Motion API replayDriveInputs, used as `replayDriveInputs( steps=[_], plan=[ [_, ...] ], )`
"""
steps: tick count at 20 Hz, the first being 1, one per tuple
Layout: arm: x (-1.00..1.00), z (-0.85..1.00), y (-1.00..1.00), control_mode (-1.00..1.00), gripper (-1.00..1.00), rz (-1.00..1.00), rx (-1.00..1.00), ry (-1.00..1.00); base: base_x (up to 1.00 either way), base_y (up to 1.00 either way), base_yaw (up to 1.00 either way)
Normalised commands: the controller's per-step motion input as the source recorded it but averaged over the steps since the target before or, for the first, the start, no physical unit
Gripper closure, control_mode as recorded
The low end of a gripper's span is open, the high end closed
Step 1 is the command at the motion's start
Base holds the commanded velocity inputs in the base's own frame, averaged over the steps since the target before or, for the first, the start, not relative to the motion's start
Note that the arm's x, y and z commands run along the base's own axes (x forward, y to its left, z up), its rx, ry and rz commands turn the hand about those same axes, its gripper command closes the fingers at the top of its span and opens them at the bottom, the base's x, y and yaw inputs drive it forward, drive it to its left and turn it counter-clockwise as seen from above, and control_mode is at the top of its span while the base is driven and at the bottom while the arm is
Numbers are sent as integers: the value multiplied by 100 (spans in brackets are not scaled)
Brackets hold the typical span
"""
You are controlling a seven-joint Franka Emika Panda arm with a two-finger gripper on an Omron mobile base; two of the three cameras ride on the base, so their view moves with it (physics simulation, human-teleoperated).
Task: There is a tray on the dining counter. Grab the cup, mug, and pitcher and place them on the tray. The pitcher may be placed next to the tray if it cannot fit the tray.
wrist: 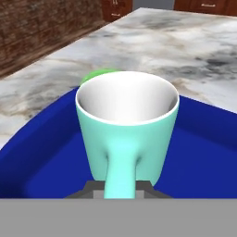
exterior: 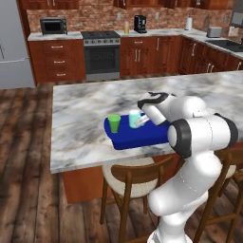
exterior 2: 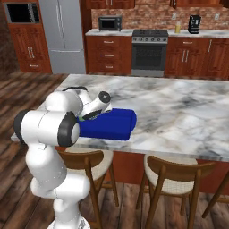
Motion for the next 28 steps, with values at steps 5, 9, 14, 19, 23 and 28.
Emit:
replayDriveInputs(
  steps=[5,9,14,19,23,28],
  plan=[
    [21,-22,0,-100,100,2,0,0,0,0,0],
    [25,-20,0,-100,100,2,0,0,0,0,0],
    [26,-19,0,-100,100,2,0,0,0,0,0],
    [28,-19,0,-100,100,0,0,0,0,0,0],
    [21,-21,0,-100,100,0,0,0,0,0,0],
    [14,-21,1,-100,100,0,0,0,0,0,0]
  ],
)
